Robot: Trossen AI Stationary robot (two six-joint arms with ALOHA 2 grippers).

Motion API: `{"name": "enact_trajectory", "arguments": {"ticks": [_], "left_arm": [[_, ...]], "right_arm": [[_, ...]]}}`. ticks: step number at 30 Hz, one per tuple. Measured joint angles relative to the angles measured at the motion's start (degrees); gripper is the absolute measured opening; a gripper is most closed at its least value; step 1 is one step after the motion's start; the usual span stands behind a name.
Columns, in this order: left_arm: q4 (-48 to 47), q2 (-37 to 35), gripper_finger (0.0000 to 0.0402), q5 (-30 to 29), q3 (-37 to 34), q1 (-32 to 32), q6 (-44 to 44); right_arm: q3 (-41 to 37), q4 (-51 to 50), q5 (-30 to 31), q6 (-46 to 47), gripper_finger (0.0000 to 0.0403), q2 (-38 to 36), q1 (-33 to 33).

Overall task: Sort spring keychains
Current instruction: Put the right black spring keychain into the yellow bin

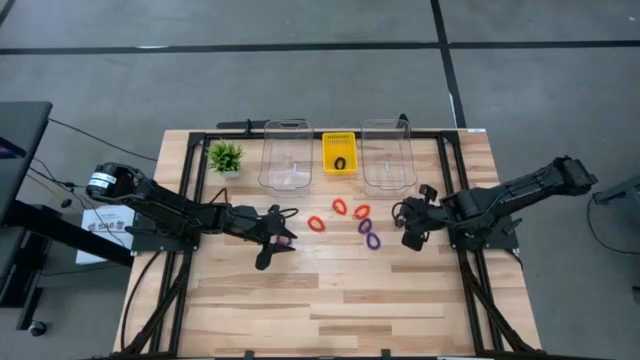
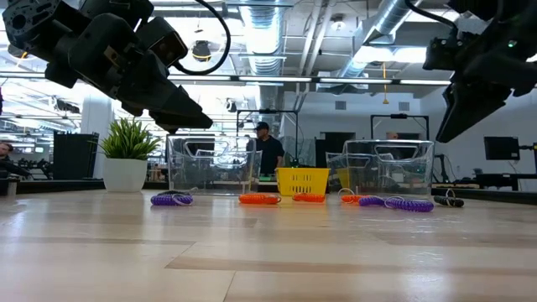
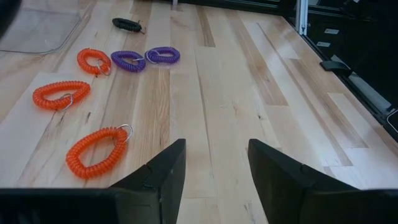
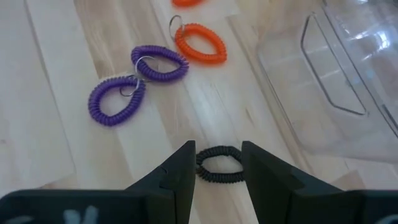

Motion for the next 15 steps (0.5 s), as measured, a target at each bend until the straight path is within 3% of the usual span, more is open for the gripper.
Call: {"name": "enact_trajectory", "arguments": {"ticks": [15], "left_arm": [[0.0, 0.0, 0.0172, 0.01, 0.0, 0.0, 0.0]], "right_arm": [[-7.3, 4.54, -1.55, -0.09, 0.0121, 0.02, -0.25]]}}
